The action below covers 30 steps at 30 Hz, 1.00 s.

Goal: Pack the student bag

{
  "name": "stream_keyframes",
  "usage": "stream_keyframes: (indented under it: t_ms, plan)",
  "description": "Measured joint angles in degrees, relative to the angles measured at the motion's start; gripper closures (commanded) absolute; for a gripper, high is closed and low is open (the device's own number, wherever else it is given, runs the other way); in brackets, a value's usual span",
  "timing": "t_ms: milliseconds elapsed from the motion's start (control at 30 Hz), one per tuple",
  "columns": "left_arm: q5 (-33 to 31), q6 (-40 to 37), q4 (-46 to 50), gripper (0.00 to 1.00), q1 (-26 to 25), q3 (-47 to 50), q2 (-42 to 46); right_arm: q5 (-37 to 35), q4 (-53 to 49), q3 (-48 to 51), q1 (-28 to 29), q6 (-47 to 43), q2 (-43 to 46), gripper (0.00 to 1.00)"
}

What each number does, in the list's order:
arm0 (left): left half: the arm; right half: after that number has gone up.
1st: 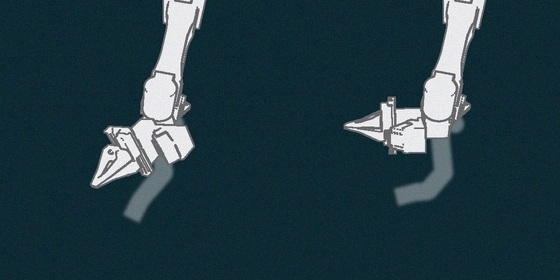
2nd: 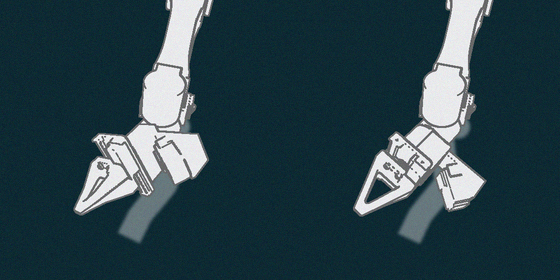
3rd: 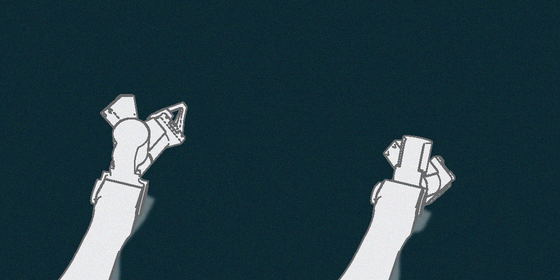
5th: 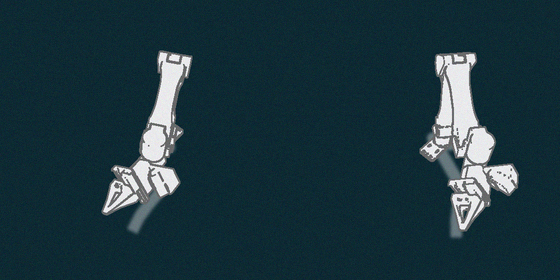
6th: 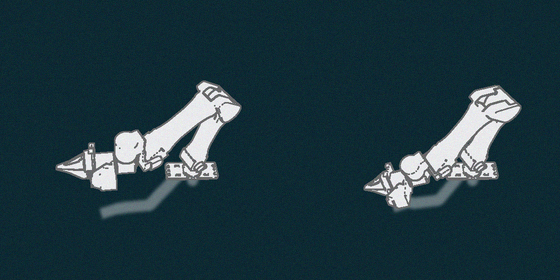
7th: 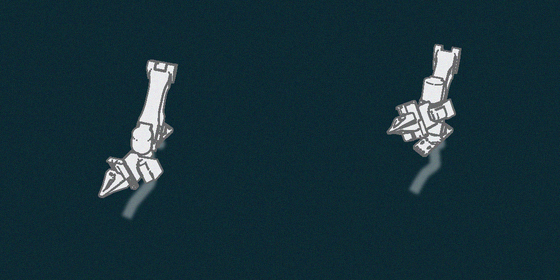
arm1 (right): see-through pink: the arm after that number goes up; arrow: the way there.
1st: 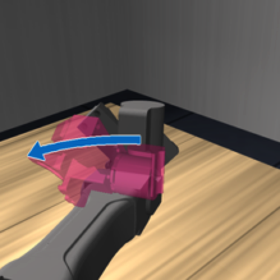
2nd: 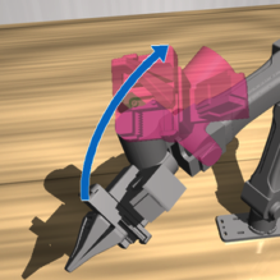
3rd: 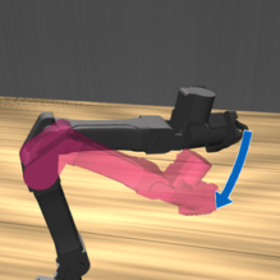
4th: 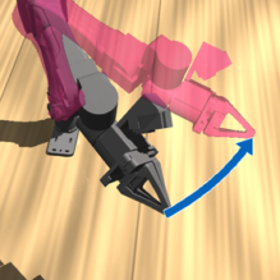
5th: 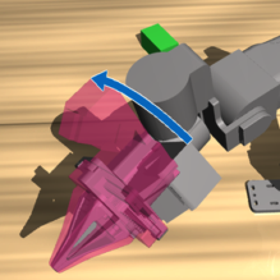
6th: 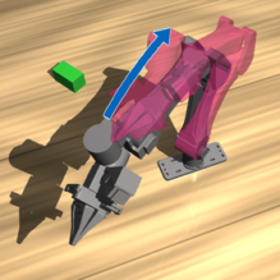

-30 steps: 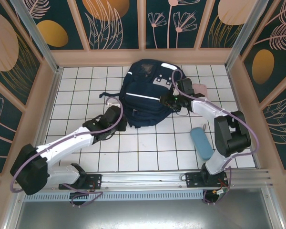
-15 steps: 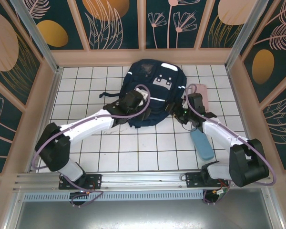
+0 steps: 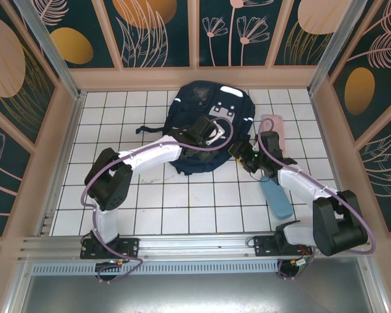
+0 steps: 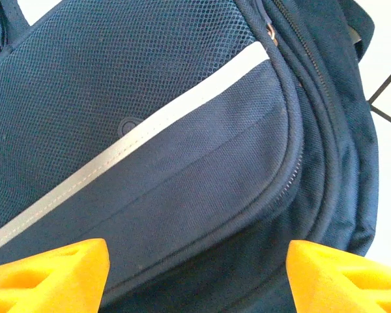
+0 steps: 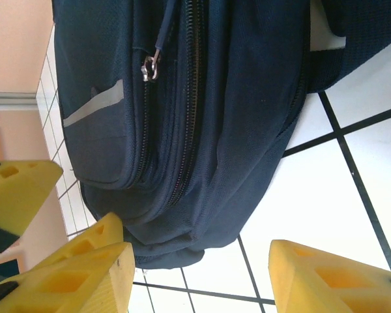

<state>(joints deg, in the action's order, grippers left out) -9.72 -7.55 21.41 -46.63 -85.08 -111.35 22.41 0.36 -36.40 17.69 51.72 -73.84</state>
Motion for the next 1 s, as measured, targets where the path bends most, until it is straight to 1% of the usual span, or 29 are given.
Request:
stream_keyframes:
  t_ms: [133, 300, 400, 467, 500, 567, 600, 733, 833, 1000]
  plan:
    - [-2.71, -1.36, 0.04, 0.29, 0.0, -2.71, -2.93, 0.22, 0.74, 0.92, -0.02, 1.18, 0.0, 0.43]
    - [-3.93, -2.75, 1.49, 0.34, -0.33, -4.76, -5.03, 0.2, 0.94, 0.94, -0.04, 1.79, 0.0, 0.43]
    - [-4.24, -2.03, 2.01, 0.32, -0.24, -5.53, -5.11, 0.22, 1.22, 0.83, -0.04, 2.67, -0.04, 0.45]
    - [-3.69, -0.52, 1.92, 0.29, 0.15, -5.29, -4.52, 0.33, 1.16, -0.22, -0.02, 3.23, -0.81, 0.48]
    - [-3.06, 0.28, 1.53, 0.29, 0.44, -4.66, -3.93, 0.39, 1.16, -1.18, 0.0, 3.63, -1.6, 0.49]
    - [-2.03, 2.47, 0.37, 0.27, 1.29, -1.66, -0.94, 0.42, 1.03, -4.7, 0.44, 4.04, -4.63, 0.56]
    - [-1.53, 3.5, -0.11, 0.26, 1.75, -0.2, 0.7, 0.26, 0.79, -6.47, 0.79, 4.17, -6.14, 0.58]
    - [-0.09, 8.66, -1.88, 0.25, 3.72, 5.77, 9.03, -1.66, -1.42, -14.67, 3.19, 4.35, -12.98, 0.58]
    - [0.28, 11.96, -3.23, 0.25, 4.46, 9.42, 14.08, -3.1, -3.13, -18.25, 4.28, 4.37, -16.57, 0.61]
    - [0.28, 15.78, -4.2, 0.24, 4.63, 13.68, 17.49, -4.92, -6.47, -22.08, 4.94, 4.37, -22.49, 0.62]
